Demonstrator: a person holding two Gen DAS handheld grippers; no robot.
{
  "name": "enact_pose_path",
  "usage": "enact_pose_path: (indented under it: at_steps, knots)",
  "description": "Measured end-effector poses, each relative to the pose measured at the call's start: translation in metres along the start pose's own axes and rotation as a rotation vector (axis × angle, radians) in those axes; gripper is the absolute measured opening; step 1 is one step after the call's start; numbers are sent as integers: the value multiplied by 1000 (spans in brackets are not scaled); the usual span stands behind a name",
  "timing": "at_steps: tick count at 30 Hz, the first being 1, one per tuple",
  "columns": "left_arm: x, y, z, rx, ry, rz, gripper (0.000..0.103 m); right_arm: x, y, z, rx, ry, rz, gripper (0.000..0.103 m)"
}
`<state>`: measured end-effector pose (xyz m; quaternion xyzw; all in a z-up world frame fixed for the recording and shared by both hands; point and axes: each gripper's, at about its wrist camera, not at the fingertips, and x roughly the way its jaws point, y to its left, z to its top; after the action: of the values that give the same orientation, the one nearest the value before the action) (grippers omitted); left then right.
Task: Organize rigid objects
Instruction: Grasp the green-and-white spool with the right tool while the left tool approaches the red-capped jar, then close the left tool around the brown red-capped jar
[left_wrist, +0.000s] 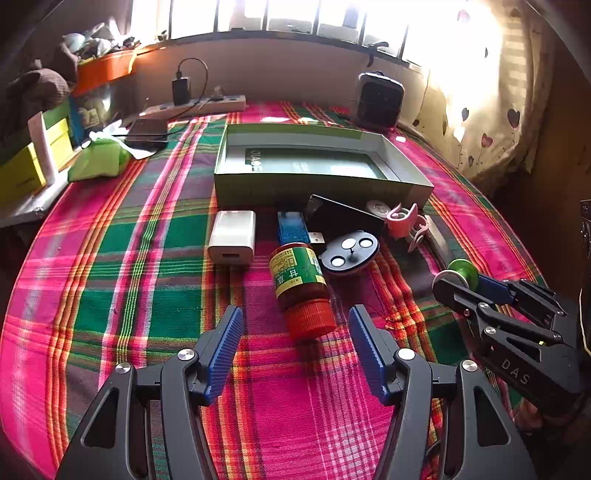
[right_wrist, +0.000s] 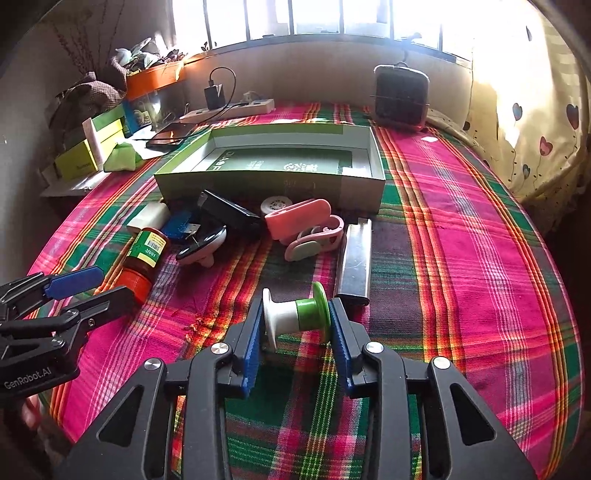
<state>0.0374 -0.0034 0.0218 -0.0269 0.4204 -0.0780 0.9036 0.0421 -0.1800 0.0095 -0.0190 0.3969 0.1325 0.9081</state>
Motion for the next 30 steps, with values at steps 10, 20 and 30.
enact_pose_path:
  at_steps: [10, 20, 30]
  knots:
    - [17, 2, 11, -14, 30, 23, 59, -1, -1, 3, -3, -2, 13, 35]
    - [24, 7, 15, -38, 46, 31, 46, 4, 0, 8, -11, 6, 25, 35]
    - [24, 7, 19, -32, 44, 11, 32, 6, -1, 9, -10, 10, 26, 35]
